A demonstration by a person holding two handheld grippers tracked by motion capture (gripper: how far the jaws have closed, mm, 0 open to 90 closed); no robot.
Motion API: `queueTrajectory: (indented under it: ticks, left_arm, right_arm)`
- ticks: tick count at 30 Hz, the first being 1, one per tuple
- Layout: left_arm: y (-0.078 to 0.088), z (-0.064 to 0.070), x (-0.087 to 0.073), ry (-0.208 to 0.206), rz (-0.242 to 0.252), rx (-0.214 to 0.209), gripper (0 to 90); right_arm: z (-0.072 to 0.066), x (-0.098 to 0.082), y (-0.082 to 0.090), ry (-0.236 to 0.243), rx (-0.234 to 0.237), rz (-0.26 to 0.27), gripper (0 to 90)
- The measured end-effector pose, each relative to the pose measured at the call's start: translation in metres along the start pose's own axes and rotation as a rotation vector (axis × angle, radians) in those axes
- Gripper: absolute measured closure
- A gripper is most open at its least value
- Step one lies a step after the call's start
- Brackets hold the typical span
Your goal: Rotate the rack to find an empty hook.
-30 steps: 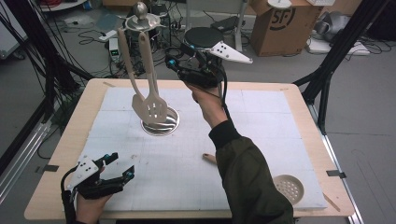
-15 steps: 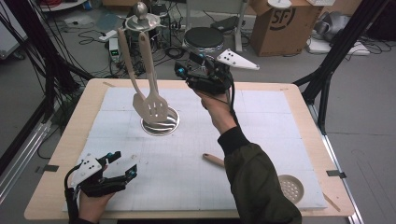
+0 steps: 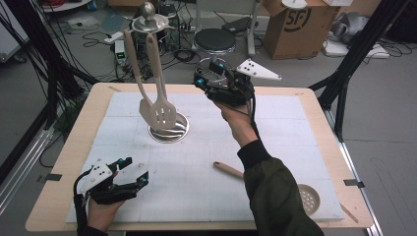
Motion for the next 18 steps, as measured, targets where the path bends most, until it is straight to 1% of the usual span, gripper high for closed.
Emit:
queueTrajectory:
  ticks: [3,6,11,18]
  left_arm:
    - [-0.002,0.000,0.000,-0.007,-0.001,-0.006,20.2]
    - [-0.005,0.001,0.002,-0.009,0.000,-0.012,20.2]
    - [-0.010,0.001,0.003,-0.015,0.000,-0.023,20.2]
    - [-0.017,0.003,0.007,-0.022,0.008,-0.041,20.2]
  right_arm:
    - [0.003,-0.001,0.006,0.000,-0.006,-0.001,26.5]
    - [0.006,-0.004,0.012,-0.001,-0.017,-0.015,26.4]
    - [0.009,-0.008,0.021,0.024,-0.046,-0.028,25.9]
    - [0.018,-0.018,0.043,0.017,-0.081,-0.037,25.4]
Point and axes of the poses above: each handheld gripper's, and its own axes: y roughly backward along the jaws, x roughly out of its top, z roughly to its right, the point moved 6 cm from there along -y, roughly forward along the jaws, and after that the axes turned 14 degrees about -y, right-handed, at the moved point
